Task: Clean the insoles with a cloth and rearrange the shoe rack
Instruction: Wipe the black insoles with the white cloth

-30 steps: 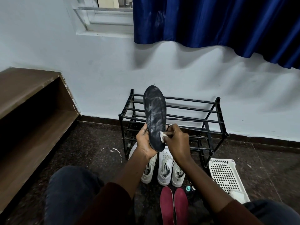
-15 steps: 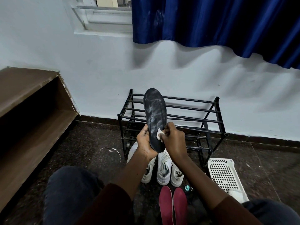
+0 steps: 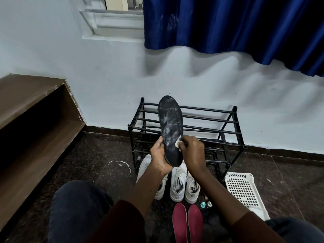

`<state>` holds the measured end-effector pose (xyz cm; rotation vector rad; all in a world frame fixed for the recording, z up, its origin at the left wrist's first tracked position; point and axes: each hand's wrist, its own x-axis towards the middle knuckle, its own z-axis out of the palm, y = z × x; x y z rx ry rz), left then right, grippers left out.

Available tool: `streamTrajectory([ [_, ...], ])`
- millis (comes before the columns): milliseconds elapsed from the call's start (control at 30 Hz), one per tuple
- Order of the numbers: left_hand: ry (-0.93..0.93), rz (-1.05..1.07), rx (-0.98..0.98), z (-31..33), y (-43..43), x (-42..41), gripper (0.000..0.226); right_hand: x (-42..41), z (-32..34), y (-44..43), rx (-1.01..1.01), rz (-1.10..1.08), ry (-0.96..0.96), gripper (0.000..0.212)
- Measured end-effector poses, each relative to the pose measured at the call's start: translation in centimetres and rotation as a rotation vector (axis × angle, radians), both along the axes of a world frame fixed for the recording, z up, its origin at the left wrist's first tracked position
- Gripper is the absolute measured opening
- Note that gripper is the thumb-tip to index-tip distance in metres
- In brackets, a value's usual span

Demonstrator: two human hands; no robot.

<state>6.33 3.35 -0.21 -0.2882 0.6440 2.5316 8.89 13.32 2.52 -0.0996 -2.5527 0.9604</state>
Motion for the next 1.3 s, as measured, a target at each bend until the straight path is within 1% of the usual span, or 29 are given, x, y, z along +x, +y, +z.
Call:
streamTrajectory([
  [100,0.009,-0.002,-0.006,0.0,0.0,0.1,0.046,-0.1,0.0,0.0,0.004,-0.006,-0.01,0.011],
  [267,-0.048,0.039,-0.038,-0.4,-0.5,-0.5,0.049,2.5,-1.0,-0.6,0.003,0.132,-0.064,0.014],
  [367,-0.069,0.061,-0.073,-0.4,-0.4,-0.5,0.047,3.7,-1.4,-0.7,-0.013,0.157,-0.085,0.016],
  [467,-0.063,0.064,-0.064,0.0,-0.1,-0.2,0.048,3.0,-1.4,-0.4,0.009,0.124,-0.058,0.013],
  [600,-0.002,0.033,-0.044,0.8,0.1,0.2,0.044,0.9,-1.0,0.2,0.028,0.051,-0.004,0.01],
  [700,-0.009,0.024,-0.047,0.6,0.0,0.4,0.05,-0.1,-0.6,0.1,0.017,-0.011,0.006,0.011],
  [800,-0.015,0.038,-0.062,0.6,0.1,0.7,0.048,0.1,-0.9,0.0,-0.03,-0.07,-0.049,0.015],
  [900,-0.041,0.082,-0.067,0.5,-0.1,0.7,0.042,1.6,-0.9,-0.3,-0.122,-0.025,-0.144,0.012],
  [967,-0.056,0.123,-0.071,0.1,-0.3,0.3,0.041,2.8,-0.9,0.0,-0.156,0.027,-0.262,0.011],
  [1000,-0.053,0.132,-0.081,0.0,-0.4,0.2,0.041,3.2,-0.9,0.3,-0.206,0.05,-0.328,0.012],
  [1033,-0.046,0.13,-0.092,0.0,-0.4,0.1,0.041,3.4,-0.8,0.8,-0.335,0.064,-0.379,0.012],
  [1133,-0.004,0.105,-0.13,0.0,-0.5,0.1,0.037,3.4,-0.1,2.2,-0.999,0.063,-0.434,0.018],
  [1200,0.014,0.105,-0.129,0.2,-0.5,0.1,0.035,2.9,0.0,2.9,-1.325,0.057,-0.435,0.024],
  [1233,0.018,0.11,-0.123,0.3,-0.6,0.1,0.038,2.7,0.0,3.2,-1.438,0.066,-0.441,0.026],
  [1300,0.043,0.111,-0.105,0.5,-0.7,-0.1,0.04,2.5,-0.2,3.5,-1.591,0.092,-0.452,0.03],
])
